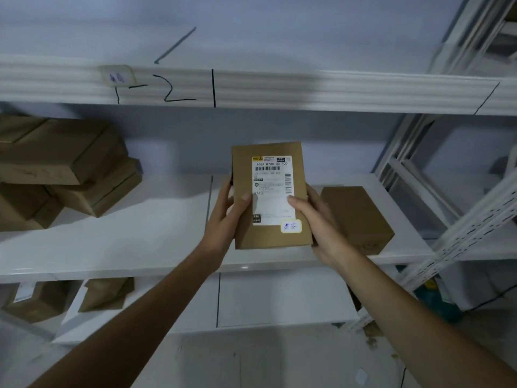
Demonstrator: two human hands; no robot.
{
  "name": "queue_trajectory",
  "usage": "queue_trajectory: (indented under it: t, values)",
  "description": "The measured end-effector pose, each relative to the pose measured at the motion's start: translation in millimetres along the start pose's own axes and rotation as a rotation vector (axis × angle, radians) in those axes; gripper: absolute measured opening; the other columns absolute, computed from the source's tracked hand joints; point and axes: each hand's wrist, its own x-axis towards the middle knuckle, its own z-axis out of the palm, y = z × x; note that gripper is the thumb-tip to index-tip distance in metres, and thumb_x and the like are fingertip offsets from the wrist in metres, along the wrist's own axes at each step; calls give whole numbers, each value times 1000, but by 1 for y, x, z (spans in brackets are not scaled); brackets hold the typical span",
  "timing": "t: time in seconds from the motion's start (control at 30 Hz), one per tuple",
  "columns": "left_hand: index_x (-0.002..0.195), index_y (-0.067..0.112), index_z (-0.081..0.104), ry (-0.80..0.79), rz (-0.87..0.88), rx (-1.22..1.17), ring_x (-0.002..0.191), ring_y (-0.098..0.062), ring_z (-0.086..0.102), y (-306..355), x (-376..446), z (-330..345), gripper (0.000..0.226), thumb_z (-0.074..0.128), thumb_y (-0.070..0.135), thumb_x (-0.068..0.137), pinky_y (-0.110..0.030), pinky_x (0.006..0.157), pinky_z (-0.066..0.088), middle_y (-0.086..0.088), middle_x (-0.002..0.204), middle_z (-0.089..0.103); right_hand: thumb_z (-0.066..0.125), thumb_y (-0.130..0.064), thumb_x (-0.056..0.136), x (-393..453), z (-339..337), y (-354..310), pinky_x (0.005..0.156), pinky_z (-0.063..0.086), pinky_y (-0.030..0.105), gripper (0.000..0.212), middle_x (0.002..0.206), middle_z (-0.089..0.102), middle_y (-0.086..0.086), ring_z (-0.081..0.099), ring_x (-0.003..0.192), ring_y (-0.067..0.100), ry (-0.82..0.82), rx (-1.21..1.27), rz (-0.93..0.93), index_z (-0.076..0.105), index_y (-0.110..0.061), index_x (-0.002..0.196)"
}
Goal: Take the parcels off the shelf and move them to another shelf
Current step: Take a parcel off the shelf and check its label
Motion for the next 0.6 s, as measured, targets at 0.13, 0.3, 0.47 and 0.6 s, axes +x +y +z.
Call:
queue_trajectory:
  t: [0.13, 0.3, 0.47, 0.6]
  values:
    - [163, 51, 36, -19, 39, 30, 127, -20, 74, -1, -31, -23, 69, 64, 56, 99, -44, 100, 65, 9, 148, 70, 75, -38, 98, -27, 17, 11, 116, 58, 53, 80, 165, 61, -7, 69, 141, 19, 6, 45, -42, 38, -42, 169]
    - [163, 44, 39, 60, 82, 29, 122, -15, 77, 16, -64, -38, 75, 62, 58, 93, -33, 89, 68, 11, 141, 73, 58, -35, 104, -48, 43, -2, 121, 52, 54, 62, 156, 70, -5, 68, 143, 20, -31, 63, -138, 49, -35, 165]
    - [167, 42, 33, 115, 179, 104, 127, -9, 73, 45, -105, -53, 74, 58, 52, 98, -32, 99, 65, 13, 148, 69, 56, -41, 103, -73, 61, -13, 126, 44, 60, 64, 163, 63, -7, 58, 152, 21, -107, 84, -207, 48, -34, 166]
    - [168, 36, 30, 98, 219, 185, 129, 2, 68, 67, -148, -67, 73, 60, 49, 104, -13, 95, 58, 24, 144, 70, 64, -52, 98, -101, 71, -22, 120, 54, 49, 71, 159, 66, -9, 62, 149, 18, -198, 82, -284, 49, -36, 165]
